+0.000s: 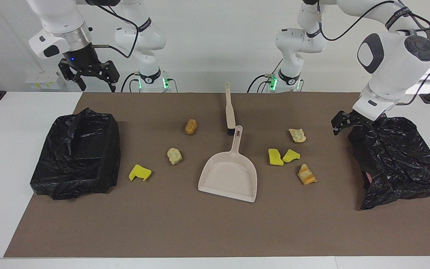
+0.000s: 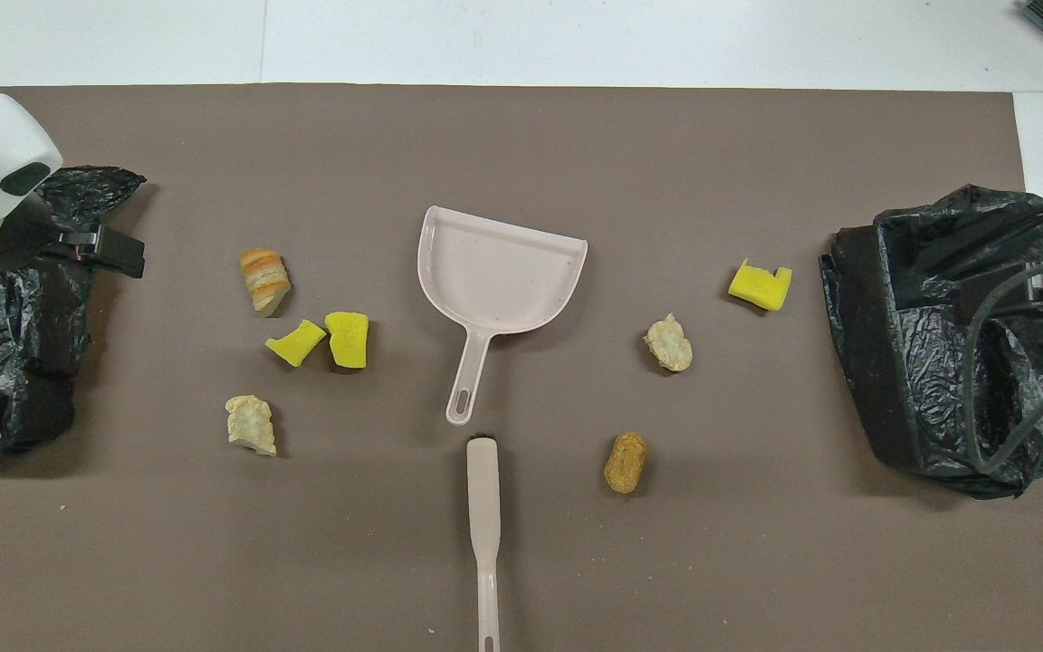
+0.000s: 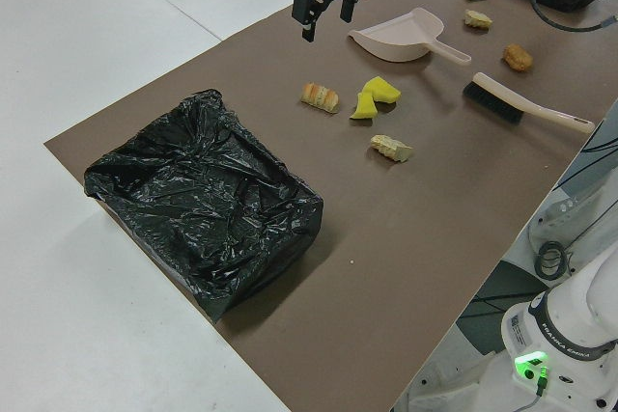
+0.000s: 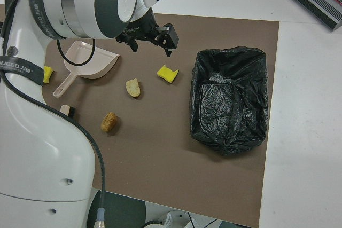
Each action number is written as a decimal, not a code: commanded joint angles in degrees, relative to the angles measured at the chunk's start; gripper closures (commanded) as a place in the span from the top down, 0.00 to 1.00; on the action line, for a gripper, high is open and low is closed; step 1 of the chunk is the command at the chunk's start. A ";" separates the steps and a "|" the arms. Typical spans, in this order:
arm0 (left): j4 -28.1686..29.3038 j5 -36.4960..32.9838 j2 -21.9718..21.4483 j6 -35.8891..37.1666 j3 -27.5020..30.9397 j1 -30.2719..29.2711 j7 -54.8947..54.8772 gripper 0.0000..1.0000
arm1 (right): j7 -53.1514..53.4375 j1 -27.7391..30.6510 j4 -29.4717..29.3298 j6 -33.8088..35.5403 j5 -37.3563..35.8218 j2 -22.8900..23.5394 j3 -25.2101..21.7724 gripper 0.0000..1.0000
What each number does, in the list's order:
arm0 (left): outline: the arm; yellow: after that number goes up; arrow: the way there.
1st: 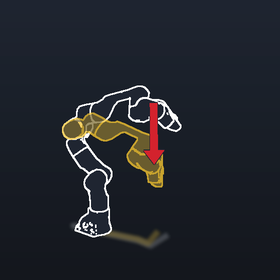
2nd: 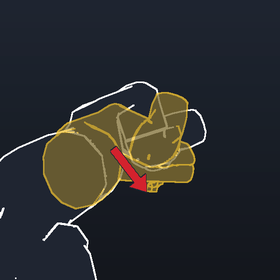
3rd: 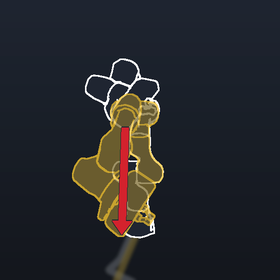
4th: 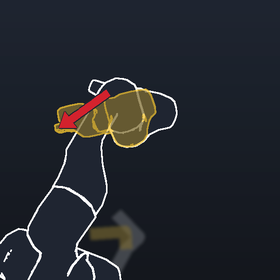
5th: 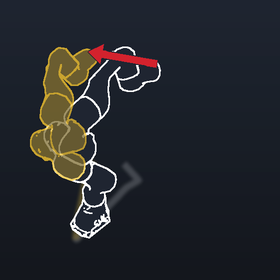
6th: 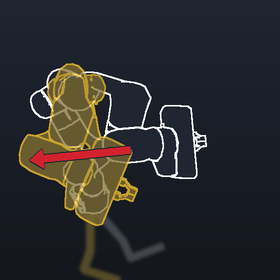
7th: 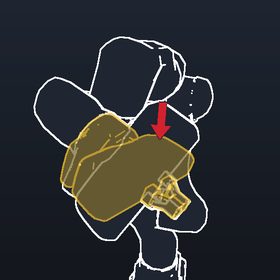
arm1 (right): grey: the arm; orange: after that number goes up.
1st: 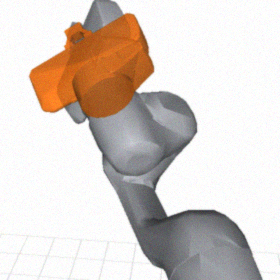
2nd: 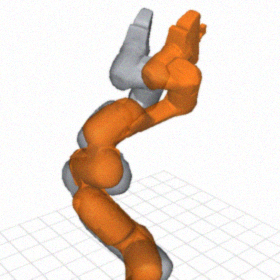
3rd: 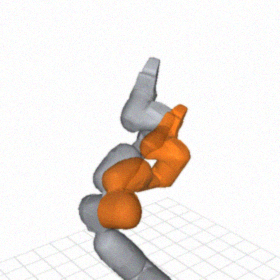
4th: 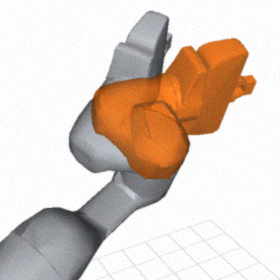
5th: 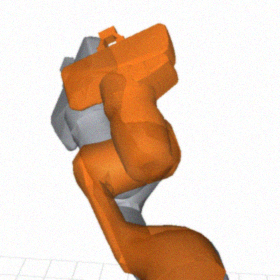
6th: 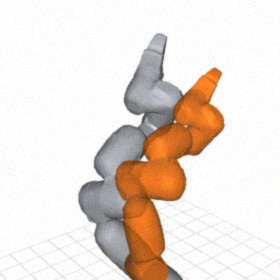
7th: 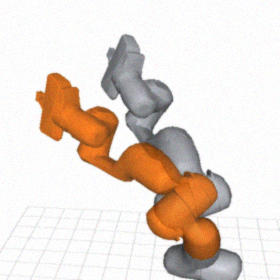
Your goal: Sweep and dump trash in bin
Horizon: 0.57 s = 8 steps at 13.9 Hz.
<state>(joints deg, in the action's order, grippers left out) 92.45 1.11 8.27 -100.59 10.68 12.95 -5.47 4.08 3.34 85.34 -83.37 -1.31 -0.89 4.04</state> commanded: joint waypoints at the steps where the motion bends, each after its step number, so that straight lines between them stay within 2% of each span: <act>1: 0.10 0.47 -0.36 0.31 -0.22 -0.56 -0.77 1.00 | -0.57 0.18 0.79 0.31 0.61 -0.78 -0.35 1.00; 8: 0.19 0.47 -0.36 0.31 -0.22 -0.56 -0.77 1.00 | -0.74 0.09 0.71 -0.04 0.69 -0.69 -0.18 1.00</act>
<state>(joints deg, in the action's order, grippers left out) 92.45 1.11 8.27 -100.59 10.68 12.95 -5.47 4.08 3.32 85.34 -83.37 -1.31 -0.89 4.01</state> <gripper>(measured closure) 0.000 0.000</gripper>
